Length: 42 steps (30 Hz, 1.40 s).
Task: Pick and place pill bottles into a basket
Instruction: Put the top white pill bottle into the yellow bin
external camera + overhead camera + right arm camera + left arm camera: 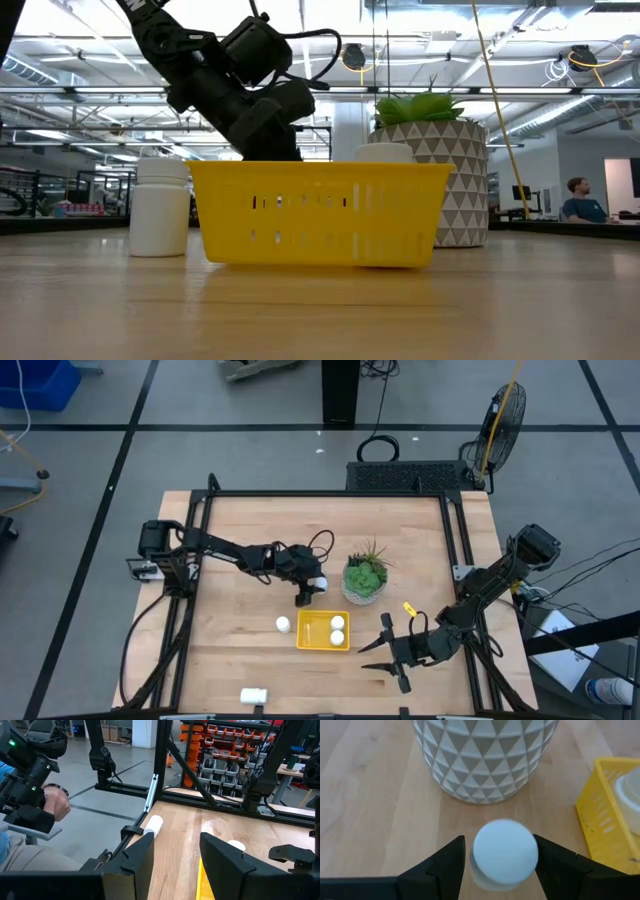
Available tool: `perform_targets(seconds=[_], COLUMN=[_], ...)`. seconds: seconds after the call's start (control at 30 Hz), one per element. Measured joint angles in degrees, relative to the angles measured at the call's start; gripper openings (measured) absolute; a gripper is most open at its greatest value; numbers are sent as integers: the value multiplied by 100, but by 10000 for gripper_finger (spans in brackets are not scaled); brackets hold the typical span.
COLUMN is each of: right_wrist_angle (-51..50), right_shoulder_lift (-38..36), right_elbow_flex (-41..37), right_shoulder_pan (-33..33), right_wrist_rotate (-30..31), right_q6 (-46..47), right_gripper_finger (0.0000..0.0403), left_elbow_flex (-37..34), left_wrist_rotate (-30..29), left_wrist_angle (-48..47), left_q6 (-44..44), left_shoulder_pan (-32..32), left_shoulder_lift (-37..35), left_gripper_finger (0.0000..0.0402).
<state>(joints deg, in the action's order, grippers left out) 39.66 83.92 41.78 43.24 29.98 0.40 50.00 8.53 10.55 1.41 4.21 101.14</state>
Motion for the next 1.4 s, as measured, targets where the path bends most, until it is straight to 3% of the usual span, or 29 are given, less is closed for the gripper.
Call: perform_targets(seconds=[0.27,0.53,0.77,1.17,1.4], right_wrist_angle=[0,-1,0,38,39], right_shoulder_lift=[0,0,0,-1,-2], right_elbow_flex=[0,0,0,-2,-2], right_shoulder_pan=[0,0,0,0,-1], right_wrist_rotate=[0,0,0,10,17], right_q6=[0,0,-4,-115,-160], right_gripper_finger=[150,150,150,150,150], left_elbow_flex=[2,4,4,4,95], left_wrist_rotate=[1,43,45,-145,-446], left_wrist_angle=[44,47,-17,-355,-544], left_q6=[94,93,-154,-497,-660], left_shoulder_pan=[-4,-4,-72,-702,-1270], left_shoulder_lift=[0,-6,-98,-1114,-1322], left_gripper_finger=[222,164,164,164,164])
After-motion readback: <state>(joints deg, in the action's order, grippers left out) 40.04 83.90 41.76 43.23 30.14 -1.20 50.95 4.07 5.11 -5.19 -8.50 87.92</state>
